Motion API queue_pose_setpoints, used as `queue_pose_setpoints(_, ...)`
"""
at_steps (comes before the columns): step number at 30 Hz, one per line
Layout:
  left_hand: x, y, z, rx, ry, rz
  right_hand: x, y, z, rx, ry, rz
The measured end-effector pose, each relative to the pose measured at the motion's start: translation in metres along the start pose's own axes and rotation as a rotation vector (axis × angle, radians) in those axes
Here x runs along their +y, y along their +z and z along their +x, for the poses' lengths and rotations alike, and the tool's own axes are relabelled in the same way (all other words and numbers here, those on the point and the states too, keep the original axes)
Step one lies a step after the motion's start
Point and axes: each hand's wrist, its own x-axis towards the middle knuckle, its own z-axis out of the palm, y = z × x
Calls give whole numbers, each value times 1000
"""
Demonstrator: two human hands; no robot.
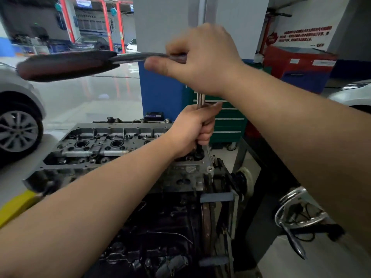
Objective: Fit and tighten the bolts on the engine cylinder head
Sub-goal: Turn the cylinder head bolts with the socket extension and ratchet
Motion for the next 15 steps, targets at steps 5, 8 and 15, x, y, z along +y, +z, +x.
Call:
queue_pose_setpoints(5,-5,4,-2,31,28,5,3,-6,-5,-22,-44,-48)
queue_pose_setpoints(8,-3,7,-4,52,37,25,1,-11,-7,-27,-26,-74)
queue_pose_setpoints(15,-6,10,-9,99,117,35,-16,-12,-8,-45,113,-189)
